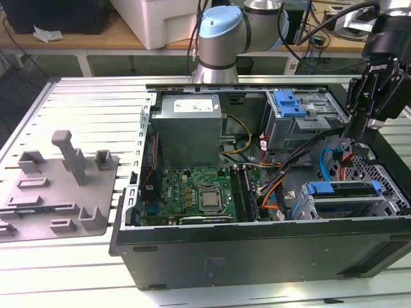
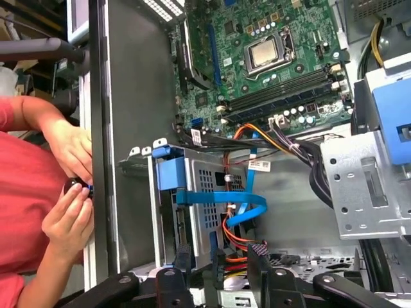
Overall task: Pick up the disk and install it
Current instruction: 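Insert the first disk wire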
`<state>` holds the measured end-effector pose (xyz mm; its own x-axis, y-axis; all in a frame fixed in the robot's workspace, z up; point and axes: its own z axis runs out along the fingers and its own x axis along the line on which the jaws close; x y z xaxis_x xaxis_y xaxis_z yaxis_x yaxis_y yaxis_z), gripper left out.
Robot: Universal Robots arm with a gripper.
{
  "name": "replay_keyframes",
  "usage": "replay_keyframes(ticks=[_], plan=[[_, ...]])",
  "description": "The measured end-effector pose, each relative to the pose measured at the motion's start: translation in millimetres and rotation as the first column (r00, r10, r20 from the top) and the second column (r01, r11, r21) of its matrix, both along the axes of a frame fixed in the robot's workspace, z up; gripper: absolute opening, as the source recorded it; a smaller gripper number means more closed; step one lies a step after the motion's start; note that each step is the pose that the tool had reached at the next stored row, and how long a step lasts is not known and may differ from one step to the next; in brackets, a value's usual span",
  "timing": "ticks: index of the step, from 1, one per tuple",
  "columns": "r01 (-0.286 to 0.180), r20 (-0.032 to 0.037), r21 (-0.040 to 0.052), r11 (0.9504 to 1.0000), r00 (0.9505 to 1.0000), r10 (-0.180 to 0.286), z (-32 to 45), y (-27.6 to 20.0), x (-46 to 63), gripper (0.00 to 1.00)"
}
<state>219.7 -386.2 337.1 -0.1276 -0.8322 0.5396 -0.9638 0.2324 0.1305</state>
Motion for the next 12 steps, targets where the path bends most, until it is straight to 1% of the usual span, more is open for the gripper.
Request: replay_keyframes(ticks=[2,5,12], plan=[[0.015,-0.0001,0.0001,0.9999,0.9999,-0.015,-3.4,0.0,4.5,0.47],[0.029,-0.0001,0.0001,0.9996,0.9996,-0.029,-5.5,0.0,7.1,0.47],[0.038,-0.0001,0.0000,0.9993,0.9993,-0.038,-6.4,0.0,9.2,0.47]])
